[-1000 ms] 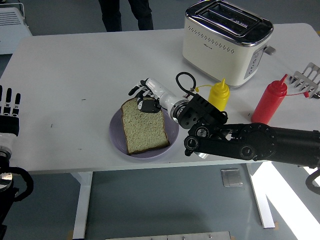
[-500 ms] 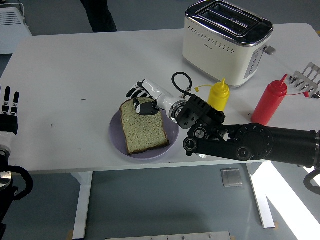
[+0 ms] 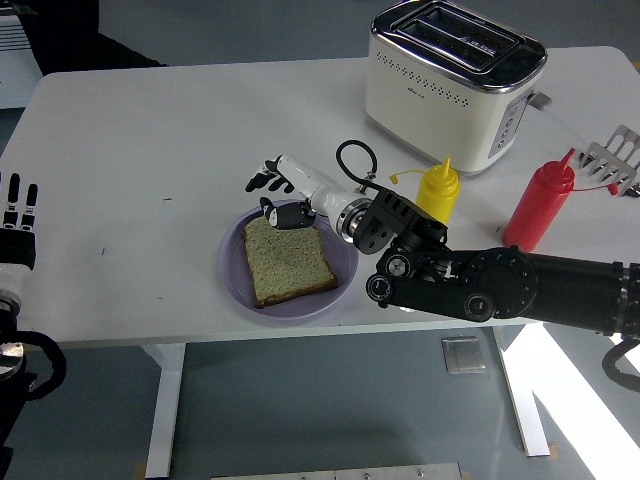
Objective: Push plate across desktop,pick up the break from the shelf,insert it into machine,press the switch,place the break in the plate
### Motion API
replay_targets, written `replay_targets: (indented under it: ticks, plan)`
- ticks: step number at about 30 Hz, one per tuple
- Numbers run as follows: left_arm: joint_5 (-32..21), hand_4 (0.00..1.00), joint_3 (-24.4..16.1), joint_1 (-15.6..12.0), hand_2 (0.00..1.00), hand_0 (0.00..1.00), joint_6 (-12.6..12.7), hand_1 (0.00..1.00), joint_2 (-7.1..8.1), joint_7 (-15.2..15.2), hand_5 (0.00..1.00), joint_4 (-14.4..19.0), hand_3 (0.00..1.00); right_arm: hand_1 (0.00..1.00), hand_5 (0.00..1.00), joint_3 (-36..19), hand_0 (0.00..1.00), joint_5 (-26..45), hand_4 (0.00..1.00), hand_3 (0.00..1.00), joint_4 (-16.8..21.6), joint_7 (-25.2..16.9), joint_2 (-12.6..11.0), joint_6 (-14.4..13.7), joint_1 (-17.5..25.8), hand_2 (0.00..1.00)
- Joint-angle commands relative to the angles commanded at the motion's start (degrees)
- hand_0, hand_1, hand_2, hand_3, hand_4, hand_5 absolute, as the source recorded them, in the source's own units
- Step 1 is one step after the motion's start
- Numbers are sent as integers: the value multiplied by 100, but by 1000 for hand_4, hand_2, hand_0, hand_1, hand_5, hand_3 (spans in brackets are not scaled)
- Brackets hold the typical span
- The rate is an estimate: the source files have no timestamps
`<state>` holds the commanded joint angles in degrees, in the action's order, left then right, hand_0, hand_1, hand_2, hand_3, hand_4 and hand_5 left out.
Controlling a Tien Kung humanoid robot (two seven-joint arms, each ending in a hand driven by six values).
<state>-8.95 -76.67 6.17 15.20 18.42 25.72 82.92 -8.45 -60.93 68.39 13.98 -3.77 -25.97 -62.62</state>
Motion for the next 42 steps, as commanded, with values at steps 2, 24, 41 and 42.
replay_targets:
  ticks: [2,24,41,42]
  plan:
    - [6,656,-8,-13,672,784,4,701,-4,0,998,10,635,741,31,-173,739,-84,546,693,147,-20,-79,0,-6,733]
    - [125,652,-242,-169,664,782,73,700,27,-6,998,276,630,633,139,-3461,669,-903,694,653,2380,-413,-1993,460,421,645]
    - [205,651,-612,-360,647,780,121,695,135,-105,998,718,629,619,162,-6416,665,933,726,700,2857,-1377,-3020,377,2640,614]
    - [206,652,-609,-363,647,779,122,696,131,-106,998,725,629,618,162,-6562,668,989,722,760,2877,-1410,-3015,361,2780,605]
